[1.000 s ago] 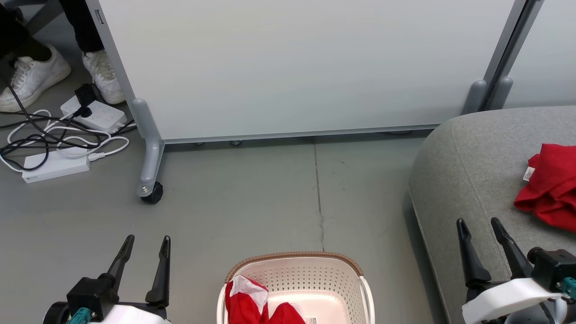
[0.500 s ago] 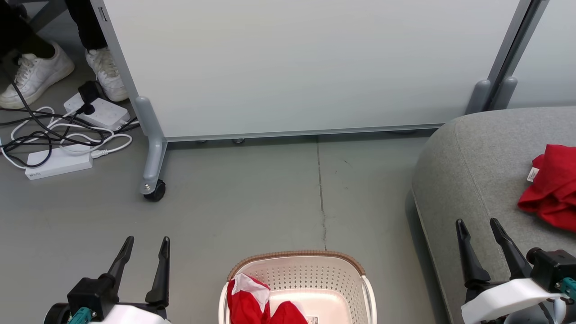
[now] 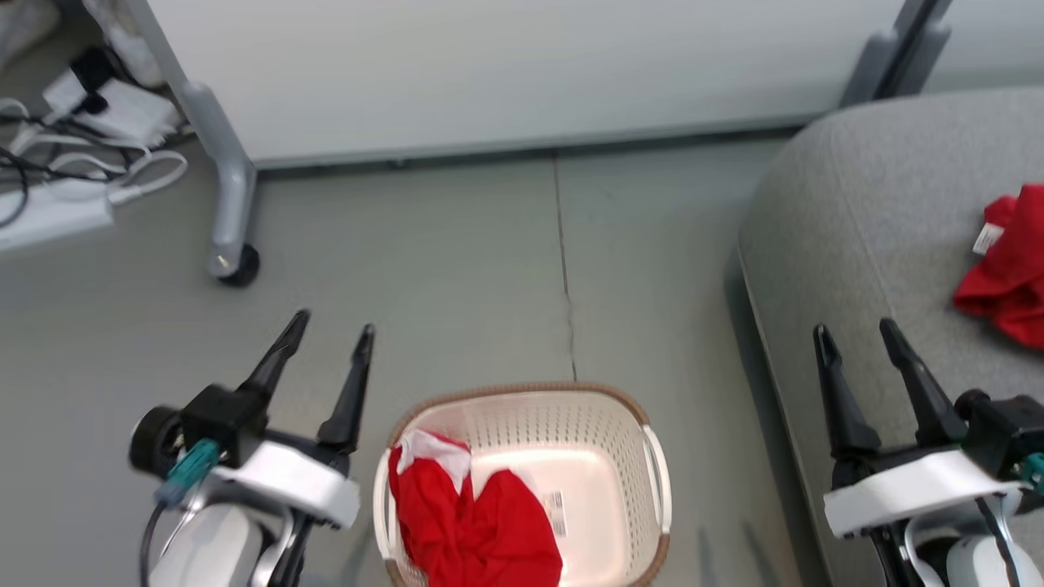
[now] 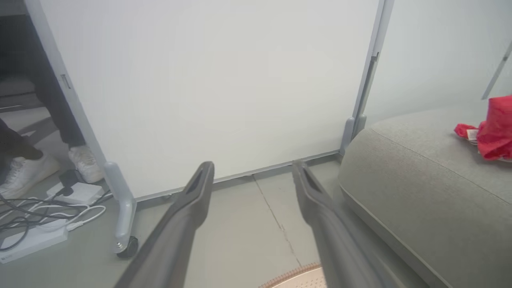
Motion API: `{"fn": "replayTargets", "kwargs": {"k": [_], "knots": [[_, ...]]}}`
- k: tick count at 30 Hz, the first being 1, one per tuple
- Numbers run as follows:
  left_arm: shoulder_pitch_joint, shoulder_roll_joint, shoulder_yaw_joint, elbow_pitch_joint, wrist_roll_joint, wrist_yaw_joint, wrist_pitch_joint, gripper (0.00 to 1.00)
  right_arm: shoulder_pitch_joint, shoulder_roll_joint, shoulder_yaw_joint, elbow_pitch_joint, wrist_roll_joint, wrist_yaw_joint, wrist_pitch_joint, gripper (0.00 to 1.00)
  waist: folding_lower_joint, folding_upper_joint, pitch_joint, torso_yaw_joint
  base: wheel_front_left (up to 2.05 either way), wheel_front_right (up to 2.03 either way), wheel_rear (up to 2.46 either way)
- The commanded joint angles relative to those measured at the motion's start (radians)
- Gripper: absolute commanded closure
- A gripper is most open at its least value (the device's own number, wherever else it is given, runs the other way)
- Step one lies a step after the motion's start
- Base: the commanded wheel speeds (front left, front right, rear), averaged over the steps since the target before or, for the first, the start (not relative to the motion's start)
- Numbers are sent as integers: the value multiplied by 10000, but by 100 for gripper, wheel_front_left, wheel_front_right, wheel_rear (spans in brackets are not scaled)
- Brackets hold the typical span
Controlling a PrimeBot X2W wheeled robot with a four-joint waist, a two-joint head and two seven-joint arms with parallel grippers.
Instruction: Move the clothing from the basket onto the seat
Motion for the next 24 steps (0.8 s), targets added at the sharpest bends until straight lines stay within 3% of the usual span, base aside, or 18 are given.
{"fn": "replayTargets", "kwargs": {"k": [1,11,24], "knots": [[-515,-125,-196,297,126,-202,37,0,-282,-72,68,-157,-94,20,-56,0,0,0,1094,-420,0,0,0],[-2980,-967,-1399,3350,440,-1292,136,0,-1370,-66,370,-864,-60,21,-642,0,0,0,4065,-1268,0,0,0],[-5044,-1077,-2577,6665,115,-1656,245,0,-1832,-57,847,-1586,326,20,-1442,0,0,0,6608,-2288,0,0,0]]}}
